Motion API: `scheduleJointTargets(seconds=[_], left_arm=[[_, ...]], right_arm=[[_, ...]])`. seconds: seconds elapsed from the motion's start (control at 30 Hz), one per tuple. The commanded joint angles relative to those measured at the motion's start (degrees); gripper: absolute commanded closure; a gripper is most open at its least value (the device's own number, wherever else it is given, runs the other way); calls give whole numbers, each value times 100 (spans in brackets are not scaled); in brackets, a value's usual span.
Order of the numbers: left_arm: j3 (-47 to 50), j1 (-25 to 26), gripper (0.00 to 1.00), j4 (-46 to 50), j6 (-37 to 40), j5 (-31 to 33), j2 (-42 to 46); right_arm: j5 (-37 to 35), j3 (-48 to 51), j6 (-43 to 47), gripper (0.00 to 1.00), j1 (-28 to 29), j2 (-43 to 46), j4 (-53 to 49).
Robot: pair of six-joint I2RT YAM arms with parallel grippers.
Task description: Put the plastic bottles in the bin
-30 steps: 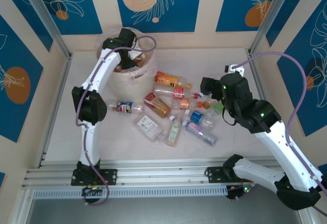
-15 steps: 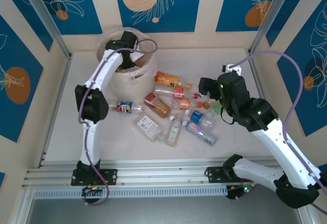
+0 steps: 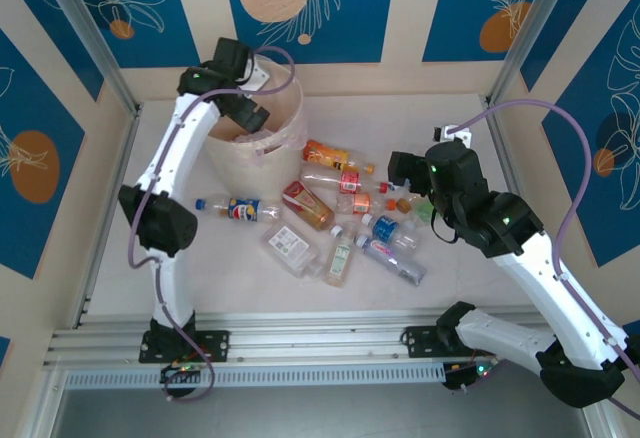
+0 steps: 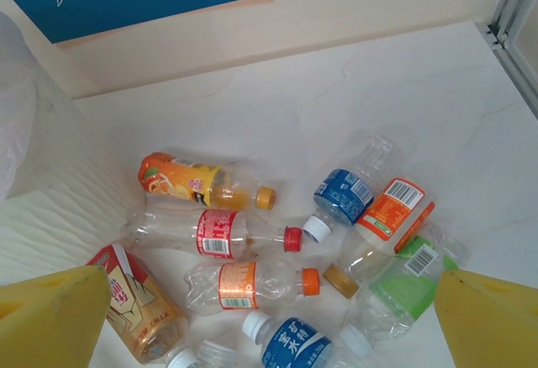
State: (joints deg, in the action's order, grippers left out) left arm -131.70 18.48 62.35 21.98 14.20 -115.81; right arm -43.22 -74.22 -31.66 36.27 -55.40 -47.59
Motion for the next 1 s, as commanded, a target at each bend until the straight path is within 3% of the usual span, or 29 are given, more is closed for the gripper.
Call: scheduleJointTargets(seconds=[0.0,0.17,0.4,0.73,0.83,0.97], left_arm=[[-163,-59,1,-23,-418,86,672],[276,-63,1,-193,-928,39,1566],[1863,-58,1,-838,-1901,457,3271],[4455,-79,0,-1146,-4063,1086,5396],[5145,-122,1,-852,-4893,1574,5749],[6086,-327,0,-630,-5840,1651,6019]], right_arm=[[49,52,71,1,26,66,157],[126,81,99,1,29,100,167],[207,135,100,1,38,204,132],[253,162,55,1,38,189,154],[246,170,13,1,38,187,132],[258,138,26,1,37,163,97]])
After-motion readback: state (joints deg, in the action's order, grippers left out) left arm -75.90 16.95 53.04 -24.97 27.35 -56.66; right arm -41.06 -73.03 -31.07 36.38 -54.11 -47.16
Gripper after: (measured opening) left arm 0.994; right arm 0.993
